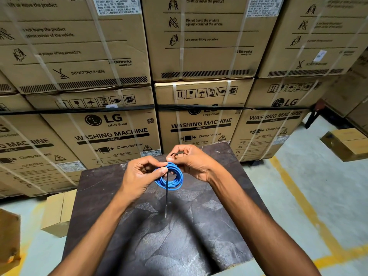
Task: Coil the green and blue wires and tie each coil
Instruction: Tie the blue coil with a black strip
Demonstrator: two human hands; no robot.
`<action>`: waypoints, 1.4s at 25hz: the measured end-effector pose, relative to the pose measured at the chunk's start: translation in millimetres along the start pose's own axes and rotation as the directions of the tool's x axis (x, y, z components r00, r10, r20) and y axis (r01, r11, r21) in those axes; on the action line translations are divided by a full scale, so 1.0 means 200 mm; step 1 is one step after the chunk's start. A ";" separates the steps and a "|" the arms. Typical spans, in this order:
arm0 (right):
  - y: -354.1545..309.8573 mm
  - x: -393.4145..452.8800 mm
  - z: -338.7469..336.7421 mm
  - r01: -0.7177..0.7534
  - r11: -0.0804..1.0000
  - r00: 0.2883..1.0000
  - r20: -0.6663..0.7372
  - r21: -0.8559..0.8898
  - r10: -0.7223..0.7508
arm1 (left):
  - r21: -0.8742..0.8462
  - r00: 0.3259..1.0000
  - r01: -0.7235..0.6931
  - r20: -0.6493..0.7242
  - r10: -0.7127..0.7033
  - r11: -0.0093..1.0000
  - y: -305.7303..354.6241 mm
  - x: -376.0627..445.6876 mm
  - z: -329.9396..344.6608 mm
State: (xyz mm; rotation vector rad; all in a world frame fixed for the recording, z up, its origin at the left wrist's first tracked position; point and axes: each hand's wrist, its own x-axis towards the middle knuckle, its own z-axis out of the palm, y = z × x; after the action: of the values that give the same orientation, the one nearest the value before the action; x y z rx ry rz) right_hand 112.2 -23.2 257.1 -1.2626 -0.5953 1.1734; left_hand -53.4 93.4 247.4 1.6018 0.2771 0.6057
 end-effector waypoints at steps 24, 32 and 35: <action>0.08 -0.34 0.07 0.547 0.473 0.672 0.025 -0.691 -0.740 | -0.011 0.997 0.063 -0.053 -0.064 0.998 -0.04 -0.02 -0.05; 0.17 -0.40 0.09 0.566 -0.080 0.600 0.476 -0.821 -0.642 | -0.012 0.996 0.071 -0.059 -0.071 0.997 -0.03 0.00 -0.04; 0.17 -0.39 0.11 0.601 -0.039 0.567 0.460 -0.799 -0.684 | -0.011 0.995 0.069 -0.074 -0.069 0.998 -0.03 0.00 -0.04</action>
State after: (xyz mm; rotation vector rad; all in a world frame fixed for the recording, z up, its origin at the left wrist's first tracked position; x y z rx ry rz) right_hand 53.7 -88.5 249.6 -1.5825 -1.7725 -0.2435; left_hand -56.2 101.1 240.8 1.5568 0.3830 0.6133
